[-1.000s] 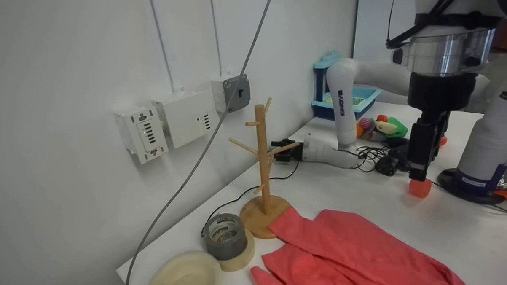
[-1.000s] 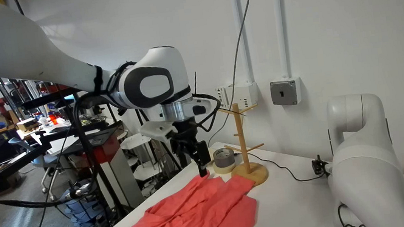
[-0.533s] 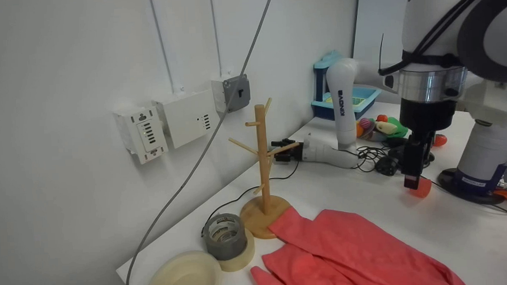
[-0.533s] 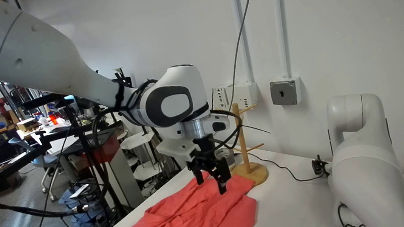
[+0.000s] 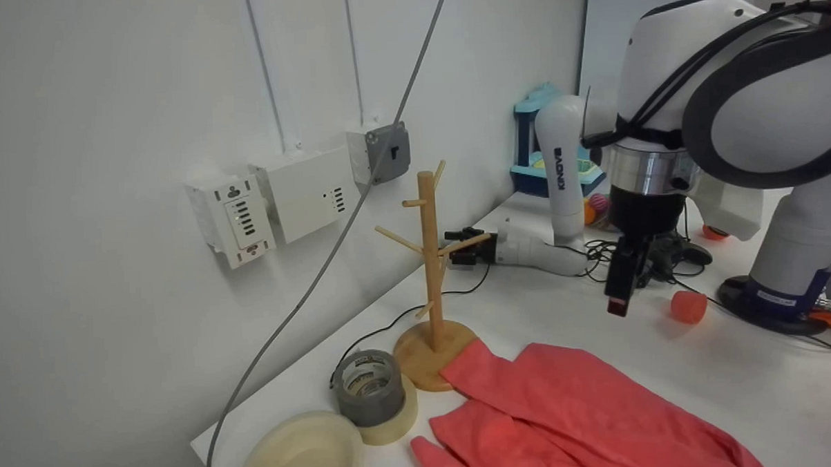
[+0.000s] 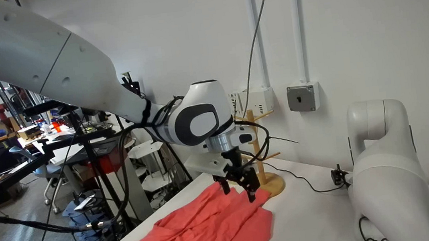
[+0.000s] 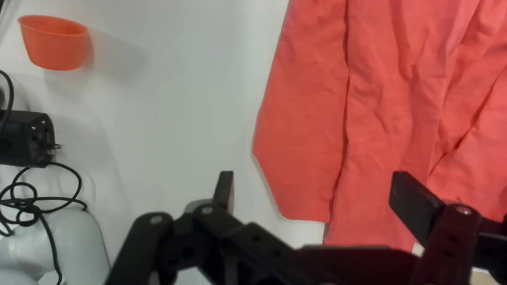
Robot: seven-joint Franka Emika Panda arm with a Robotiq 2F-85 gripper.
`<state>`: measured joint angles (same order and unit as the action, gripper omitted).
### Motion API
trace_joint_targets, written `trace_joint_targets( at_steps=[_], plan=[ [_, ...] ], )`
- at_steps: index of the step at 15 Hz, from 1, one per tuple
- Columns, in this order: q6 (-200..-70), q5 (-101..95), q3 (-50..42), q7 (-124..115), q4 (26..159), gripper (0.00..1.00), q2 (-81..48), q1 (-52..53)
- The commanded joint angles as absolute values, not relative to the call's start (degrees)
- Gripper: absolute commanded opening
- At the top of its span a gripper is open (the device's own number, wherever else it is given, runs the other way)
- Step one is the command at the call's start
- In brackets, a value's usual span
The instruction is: Fold the sweatshirt down the middle and move it forward
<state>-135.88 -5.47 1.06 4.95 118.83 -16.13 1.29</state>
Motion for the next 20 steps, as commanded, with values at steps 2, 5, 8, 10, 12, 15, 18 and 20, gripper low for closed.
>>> trace_joint_targets(
  at_steps=[2, 5, 8, 10, 12, 15, 18, 20],
  plan=[
    [-135.8, -5.5, 1.3, 5.0, 118.1, 1.00, -16.4, 1.4],
    [-135.6, -4.3, 1.6, 6.1, 117.8, 1.00, -17.1, 0.9],
    [-136.1, -5.3, 1.3, 6.8, 116.1, 1.00, -21.4, 0.9],
    [-136.6, -5.6, 1.3, 7.7, 114.9, 1.00, -24.3, 0.8],
    [-137.2, -5.9, 1.4, 9.2, 113.3, 1.00, -26.9, 0.6],
    [-138.4, -6.9, 1.3, 11.4, 110.1, 1.00, -30.4, 0.5],
    [-139.9, -5.7, 2.3, 15.0, 106.7, 1.00, -33.5, -0.6],
    [-140.5, -5.2, 2.8, 16.8, 104.6, 1.00, -35.5, -1.2]
  ],
)
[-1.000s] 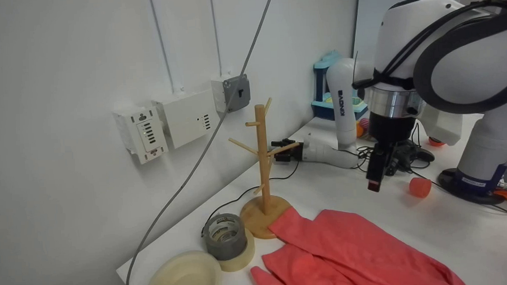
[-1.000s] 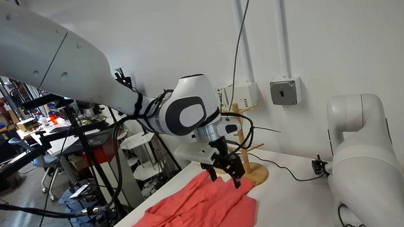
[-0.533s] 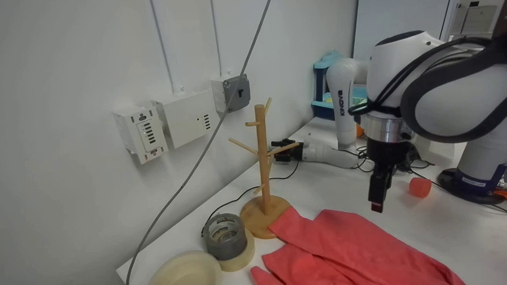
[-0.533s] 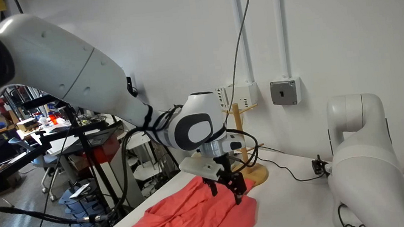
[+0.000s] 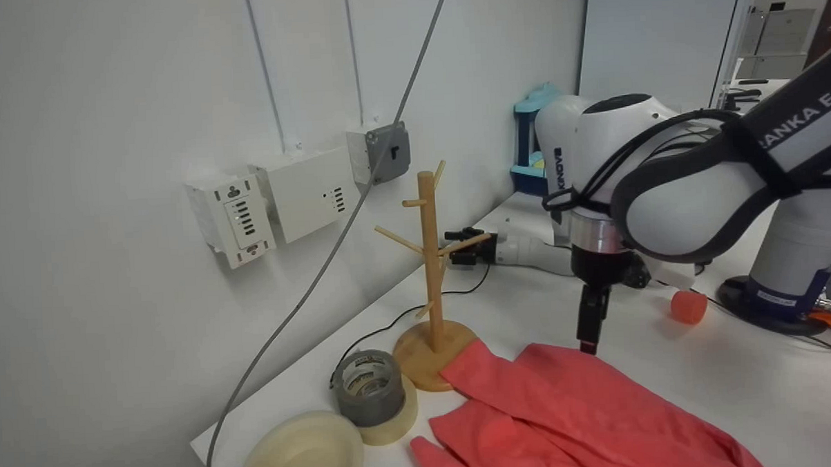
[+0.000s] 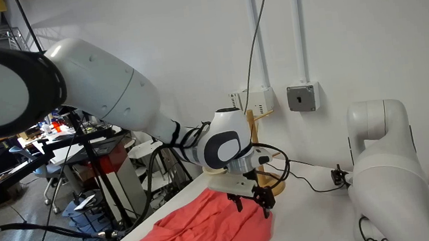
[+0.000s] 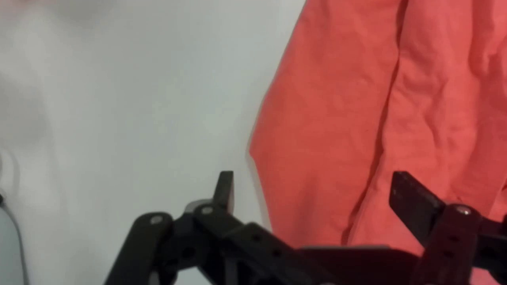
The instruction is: Fold the sweatshirt down the middle and move it forward
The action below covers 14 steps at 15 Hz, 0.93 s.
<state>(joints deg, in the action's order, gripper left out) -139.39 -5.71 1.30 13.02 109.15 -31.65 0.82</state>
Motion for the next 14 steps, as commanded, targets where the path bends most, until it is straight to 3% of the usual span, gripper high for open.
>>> trace_joint_targets(
  at_steps=[1, 9, 13, 14],
  plan=[
    [-140.7, -5.0, 3.0, 17.5, 103.7, 1.00, -36.5, -1.5],
    [-143.8, -3.7, 4.6, 18.3, 98.5, 0.99, -43.5, -3.0],
    [-143.8, -3.7, 4.9, 17.8, 96.8, 0.88, -45.7, -3.2],
    [-143.6, -3.6, 5.0, 17.8, 96.4, 0.80, -46.1, -3.3]
  ],
)
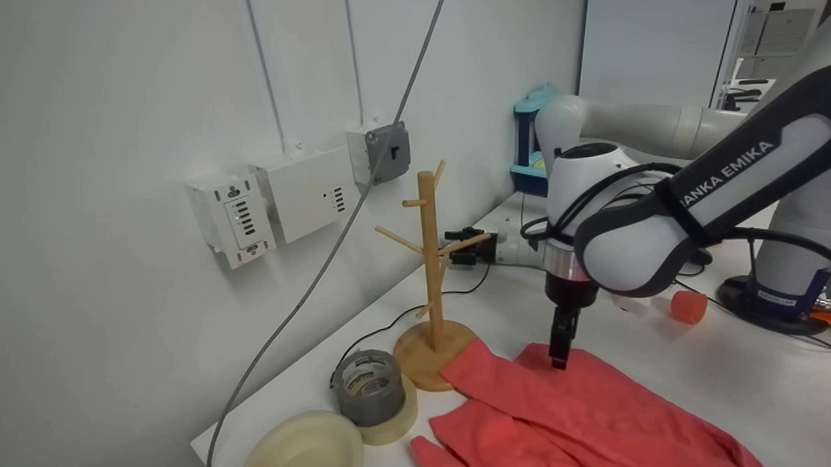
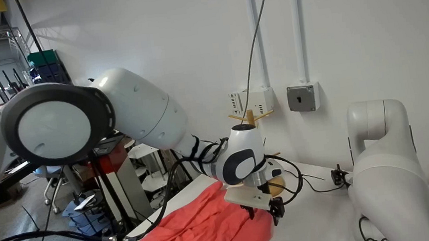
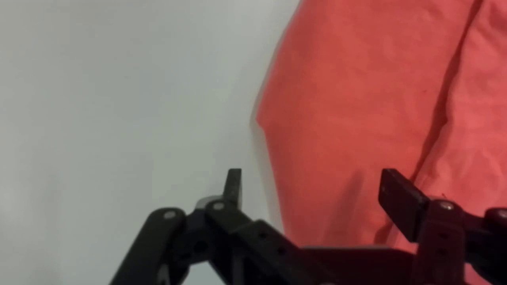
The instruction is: Fold the sweatshirt down the middle and move it forward
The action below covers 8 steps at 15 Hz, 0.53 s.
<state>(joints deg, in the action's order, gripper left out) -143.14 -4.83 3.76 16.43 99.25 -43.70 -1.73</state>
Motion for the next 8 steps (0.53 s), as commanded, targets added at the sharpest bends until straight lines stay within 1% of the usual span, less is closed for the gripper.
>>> trace_joint_targets(
  at_steps=[1, 2, 3, 6, 7, 8],
  plan=[
    [-143.6, -3.5, 5.0, 17.6, 96.0, 0.74, -46.5, -3.3],
    [-143.5, -3.4, 5.0, 17.6, 95.7, 0.64, -46.9, -3.4],
    [-143.4, -3.4, 5.1, 17.6, 95.5, 0.60, -47.2, -3.5],
    [-143.3, -3.1, 4.9, 17.2, 94.6, 0.56, -48.2, -3.6],
    [-143.2, -2.9, 4.8, 17.0, 94.4, 0.45, -48.4, -3.6],
    [-143.3, -2.8, 4.8, 16.8, 94.3, 0.31, -48.5, -3.6]
  ],
)
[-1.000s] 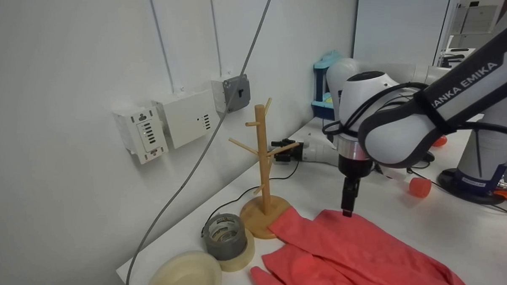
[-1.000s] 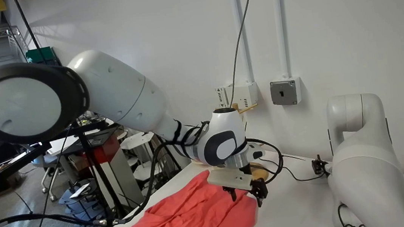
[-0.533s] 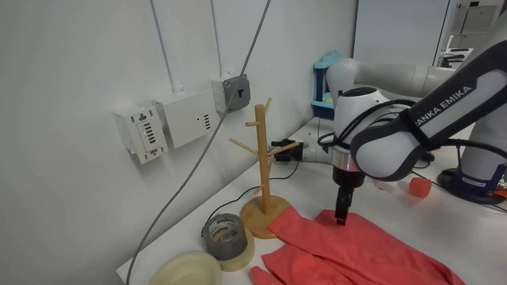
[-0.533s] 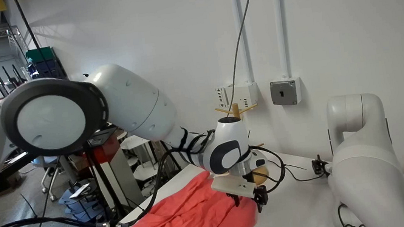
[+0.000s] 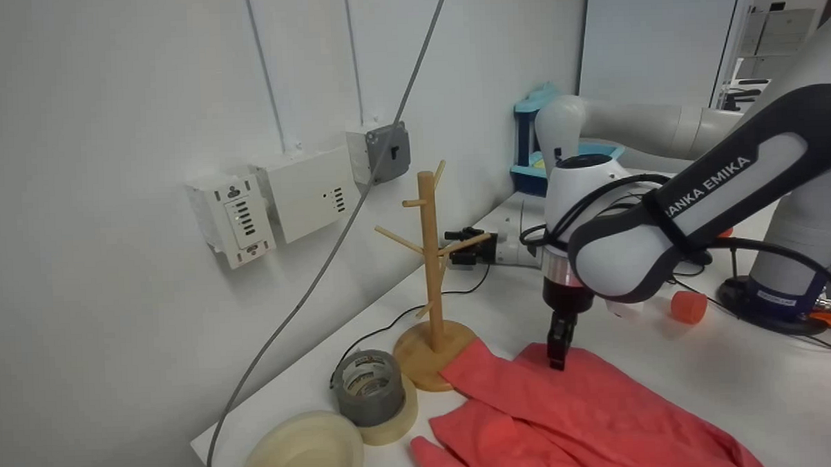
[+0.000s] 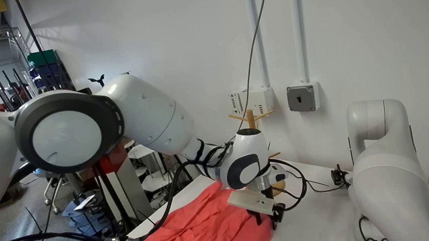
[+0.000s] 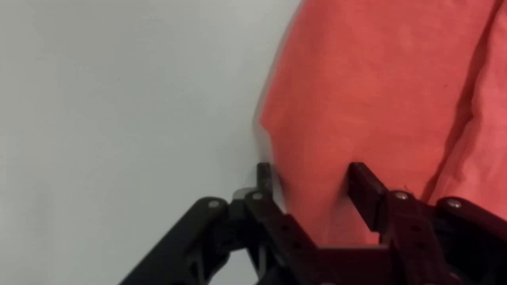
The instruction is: Fold the sweatshirt down the middle and move it forward
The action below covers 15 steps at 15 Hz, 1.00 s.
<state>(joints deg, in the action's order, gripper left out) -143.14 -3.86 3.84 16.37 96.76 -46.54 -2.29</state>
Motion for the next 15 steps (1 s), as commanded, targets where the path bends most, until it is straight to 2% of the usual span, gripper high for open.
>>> trace_joint_targets(
  at_steps=[1, 4, 15],
  plan=[
    [-143.3, -2.6, 4.7, 16.6, 94.3, 0.23, -48.4, -3.5],
    [-143.3, -2.3, 4.4, 16.1, 94.4, 0.01, -47.8, -3.3],
    [-147.0, -8.7, 0.5, 15.0, 97.6, 0.02, -39.7, -0.7]
  ],
)
